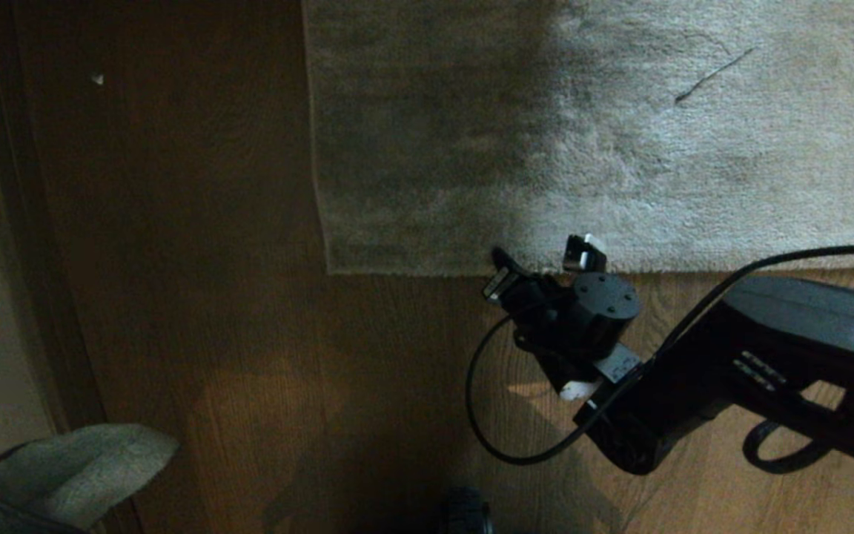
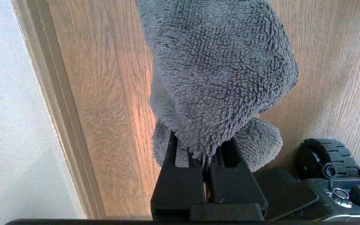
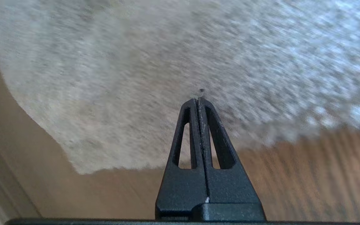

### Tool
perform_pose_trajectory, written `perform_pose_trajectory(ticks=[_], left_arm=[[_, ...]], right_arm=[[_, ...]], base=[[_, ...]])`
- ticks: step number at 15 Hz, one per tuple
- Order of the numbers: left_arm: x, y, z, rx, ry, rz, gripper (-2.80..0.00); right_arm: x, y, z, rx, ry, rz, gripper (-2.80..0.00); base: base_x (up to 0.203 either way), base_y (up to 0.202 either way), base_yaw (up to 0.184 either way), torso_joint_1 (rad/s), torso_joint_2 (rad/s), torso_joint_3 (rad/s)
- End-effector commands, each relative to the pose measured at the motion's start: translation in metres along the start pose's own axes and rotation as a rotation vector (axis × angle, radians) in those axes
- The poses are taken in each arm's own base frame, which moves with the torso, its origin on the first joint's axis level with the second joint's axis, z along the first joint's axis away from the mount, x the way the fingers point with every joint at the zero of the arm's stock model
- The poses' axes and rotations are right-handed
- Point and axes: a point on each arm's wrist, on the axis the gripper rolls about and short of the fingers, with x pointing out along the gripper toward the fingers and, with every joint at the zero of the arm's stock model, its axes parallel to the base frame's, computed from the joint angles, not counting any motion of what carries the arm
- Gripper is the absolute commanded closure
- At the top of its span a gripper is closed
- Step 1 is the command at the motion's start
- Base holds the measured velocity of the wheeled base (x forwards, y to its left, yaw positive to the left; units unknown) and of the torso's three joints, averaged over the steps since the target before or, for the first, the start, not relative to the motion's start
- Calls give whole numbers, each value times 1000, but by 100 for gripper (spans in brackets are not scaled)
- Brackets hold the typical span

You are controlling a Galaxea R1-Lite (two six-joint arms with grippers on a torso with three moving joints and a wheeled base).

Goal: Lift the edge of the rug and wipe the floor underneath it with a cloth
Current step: Lay down the carpet

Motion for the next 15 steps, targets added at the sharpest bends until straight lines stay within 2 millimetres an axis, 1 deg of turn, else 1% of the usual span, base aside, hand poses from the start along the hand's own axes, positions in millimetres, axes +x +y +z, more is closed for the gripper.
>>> perform_pose_trajectory(ticks=[1, 6, 9, 10, 11, 13, 15], left_arm=[[0, 0, 0, -1, 0, 0, 0], [0, 0, 0, -1, 0, 0, 0], [0, 0, 0, -1, 0, 0, 0], [0, 0, 0, -1, 0, 0, 0], [0, 0, 0, -1, 0, 0, 0], [0, 0, 0, -1, 0, 0, 0], [0, 0, 0, -1, 0, 0, 0]], right_arm=[[4, -4, -1, 13, -37, 10, 0], [14, -10, 11, -12, -87, 1, 0], [14, -7, 18, -3, -102, 11, 0], [13, -2, 22, 7, -110, 25, 0], [12, 8, 27, 23, -118, 51, 0], [16, 35, 44, 75, -181, 128, 0], [24, 60, 62, 124, -257, 221, 0]], base=[[0, 0, 0, 0, 0, 0], [0, 0, 0, 0, 0, 0], [0, 0, 0, 0, 0, 0], [0, 0, 0, 0, 0, 0], [0, 0, 0, 0, 0, 0], [0, 0, 0, 0, 0, 0], [0, 0, 0, 0, 0, 0]])
